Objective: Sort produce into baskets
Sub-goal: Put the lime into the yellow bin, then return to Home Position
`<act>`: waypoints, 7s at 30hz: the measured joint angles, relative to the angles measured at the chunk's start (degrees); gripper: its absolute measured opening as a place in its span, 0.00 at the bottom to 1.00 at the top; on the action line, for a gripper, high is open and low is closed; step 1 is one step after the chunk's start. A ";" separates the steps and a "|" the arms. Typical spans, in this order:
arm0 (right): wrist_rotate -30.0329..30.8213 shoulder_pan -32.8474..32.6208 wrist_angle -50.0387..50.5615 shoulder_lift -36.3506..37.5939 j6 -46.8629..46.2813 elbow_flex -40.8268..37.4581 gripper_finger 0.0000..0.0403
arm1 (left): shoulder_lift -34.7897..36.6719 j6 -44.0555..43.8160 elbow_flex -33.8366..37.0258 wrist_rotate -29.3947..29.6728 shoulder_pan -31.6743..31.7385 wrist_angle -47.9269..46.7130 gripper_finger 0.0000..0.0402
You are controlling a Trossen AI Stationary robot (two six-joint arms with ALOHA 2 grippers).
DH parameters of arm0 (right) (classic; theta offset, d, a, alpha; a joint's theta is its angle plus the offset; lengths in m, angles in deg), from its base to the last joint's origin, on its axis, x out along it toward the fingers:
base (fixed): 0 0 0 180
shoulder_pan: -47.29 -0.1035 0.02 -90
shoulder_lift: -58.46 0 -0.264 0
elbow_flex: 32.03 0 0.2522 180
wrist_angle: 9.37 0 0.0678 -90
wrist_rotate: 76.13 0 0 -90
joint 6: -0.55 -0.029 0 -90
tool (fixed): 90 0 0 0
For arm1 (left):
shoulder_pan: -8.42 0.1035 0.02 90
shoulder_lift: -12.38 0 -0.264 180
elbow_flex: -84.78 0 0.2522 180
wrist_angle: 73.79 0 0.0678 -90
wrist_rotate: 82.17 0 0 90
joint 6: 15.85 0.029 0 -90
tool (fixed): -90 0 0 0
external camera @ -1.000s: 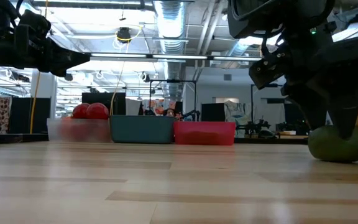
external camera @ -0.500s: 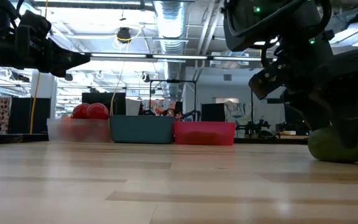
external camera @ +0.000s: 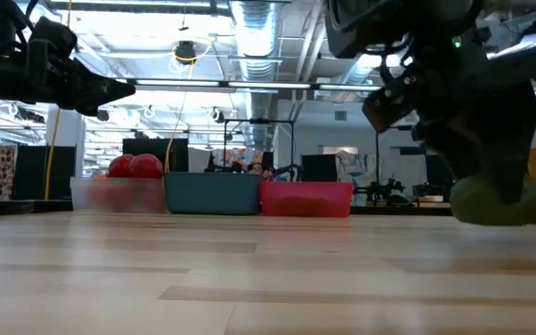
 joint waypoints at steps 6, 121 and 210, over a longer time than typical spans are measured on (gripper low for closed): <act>0.01 -0.04 6.22 0.00 -0.02 4.61 0.81 | 0.00 0.00 0.00 0.20 0.02 -0.02 0.00; 12.13 11.07 -47.26 82.31 11.22 -51.55 0.36 | 0.00 0.01 0.00 0.16 0.01 -0.04 0.00; 1.46 24.81 -64.92 106.95 17.44 -72.18 0.09 | 0.00 0.00 0.00 0.36 0.02 -0.07 0.00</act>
